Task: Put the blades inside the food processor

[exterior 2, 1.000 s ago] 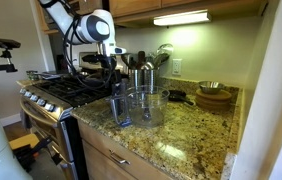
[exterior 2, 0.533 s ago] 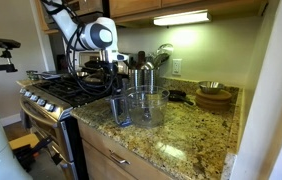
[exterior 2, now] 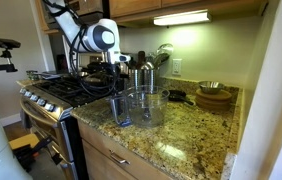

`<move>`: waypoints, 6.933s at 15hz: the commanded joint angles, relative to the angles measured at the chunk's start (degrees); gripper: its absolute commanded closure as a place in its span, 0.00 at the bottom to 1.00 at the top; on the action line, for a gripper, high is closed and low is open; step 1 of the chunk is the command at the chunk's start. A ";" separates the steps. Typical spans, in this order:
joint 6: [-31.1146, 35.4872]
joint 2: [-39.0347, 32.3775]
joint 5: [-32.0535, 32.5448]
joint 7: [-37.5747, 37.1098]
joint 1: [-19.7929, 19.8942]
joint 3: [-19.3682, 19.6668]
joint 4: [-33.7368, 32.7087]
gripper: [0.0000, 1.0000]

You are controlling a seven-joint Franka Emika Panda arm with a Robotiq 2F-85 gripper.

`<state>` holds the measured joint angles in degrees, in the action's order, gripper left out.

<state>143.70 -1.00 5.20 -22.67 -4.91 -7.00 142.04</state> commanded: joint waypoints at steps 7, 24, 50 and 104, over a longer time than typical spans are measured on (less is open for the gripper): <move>0.54 2.49 -2.27 -0.67 -0.79 0.25 0.95 0.80; -18.59 18.72 -5.89 5.27 1.05 0.35 -3.71 0.80; -21.10 7.01 -2.19 4.35 8.88 9.71 -16.06 0.80; -11.16 -3.05 -6.76 6.97 8.04 9.85 -10.24 0.23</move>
<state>132.15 -3.08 0.60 -16.70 3.76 3.11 131.19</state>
